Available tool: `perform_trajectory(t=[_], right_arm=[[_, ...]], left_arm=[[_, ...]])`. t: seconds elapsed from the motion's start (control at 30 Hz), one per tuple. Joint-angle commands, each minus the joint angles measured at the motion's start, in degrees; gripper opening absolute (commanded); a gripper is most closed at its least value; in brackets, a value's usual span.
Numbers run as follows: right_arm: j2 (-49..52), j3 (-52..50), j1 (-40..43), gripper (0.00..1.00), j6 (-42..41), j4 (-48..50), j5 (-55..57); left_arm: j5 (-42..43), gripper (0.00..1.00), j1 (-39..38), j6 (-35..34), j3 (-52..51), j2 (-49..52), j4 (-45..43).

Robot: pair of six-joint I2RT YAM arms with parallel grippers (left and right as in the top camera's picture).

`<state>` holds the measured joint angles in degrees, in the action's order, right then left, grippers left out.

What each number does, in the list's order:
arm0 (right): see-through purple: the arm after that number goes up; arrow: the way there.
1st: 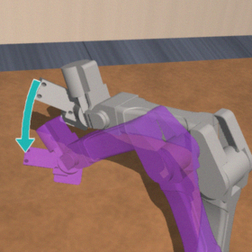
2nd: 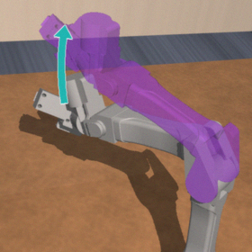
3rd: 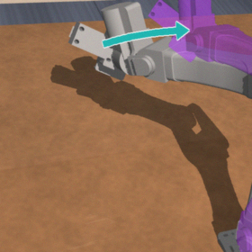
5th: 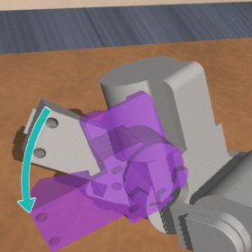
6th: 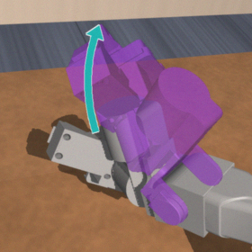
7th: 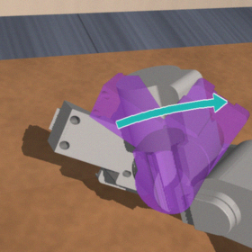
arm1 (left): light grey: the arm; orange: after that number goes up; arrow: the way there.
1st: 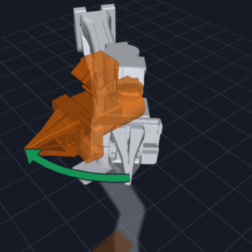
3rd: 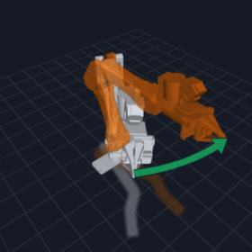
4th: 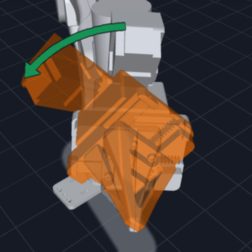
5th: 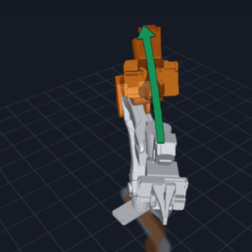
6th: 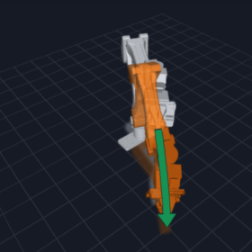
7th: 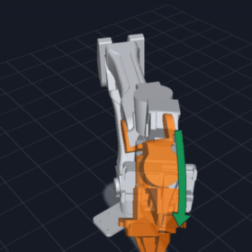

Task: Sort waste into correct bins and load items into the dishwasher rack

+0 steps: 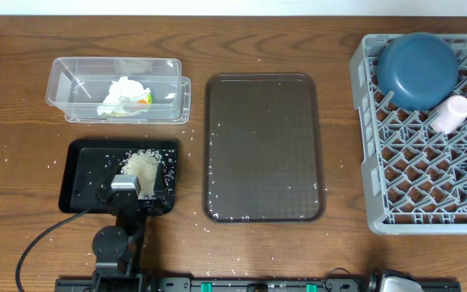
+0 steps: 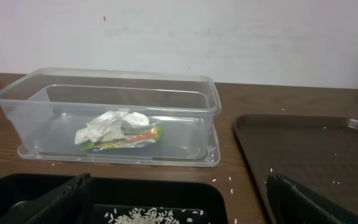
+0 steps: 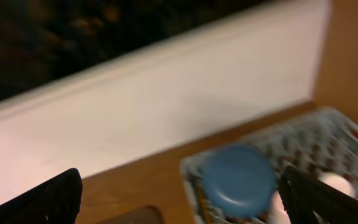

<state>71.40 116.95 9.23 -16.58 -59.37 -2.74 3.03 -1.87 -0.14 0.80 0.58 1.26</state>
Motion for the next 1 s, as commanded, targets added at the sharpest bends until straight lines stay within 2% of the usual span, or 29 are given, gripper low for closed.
perform_trajectory(t=[0.0,0.13,0.33,0.43,0.63,0.83,0.97], right_arm=[[-4.6,0.3,-5.7,0.99,-0.5,-0.3,0.3],[-9.9,0.3,-9.4,0.99,0.8,-1.6,2.4],[-12.5,0.0,-10.0,0.99,0.9,-15.5,7.3],[-12.5,-3.7,-10.7,0.99,1.0,-16.6,8.1],[-15.4,-20.3,-12.6,0.99,-0.4,-4.9,8.0],[-23.6,-44.7,-16.0,0.99,-0.8,17.2,2.4],[-29.9,-57.3,-17.1,0.99,-0.8,21.2,2.1]], left_arm=[[-0.7,0.90,0.3,0.5,-0.6,-0.3,2.7],[-0.7,0.90,0.3,0.5,-0.6,-0.3,2.7],[-0.7,0.91,0.3,0.5,-0.6,-0.3,2.7],[-0.7,0.90,0.3,0.5,-0.6,-0.3,2.7],[-0.7,0.91,0.3,0.5,-0.6,-0.3,2.7],[-0.7,0.91,0.3,0.5,-0.6,-0.3,2.7],[-0.7,0.90,0.3,0.5,-0.6,-0.3,2.7]])
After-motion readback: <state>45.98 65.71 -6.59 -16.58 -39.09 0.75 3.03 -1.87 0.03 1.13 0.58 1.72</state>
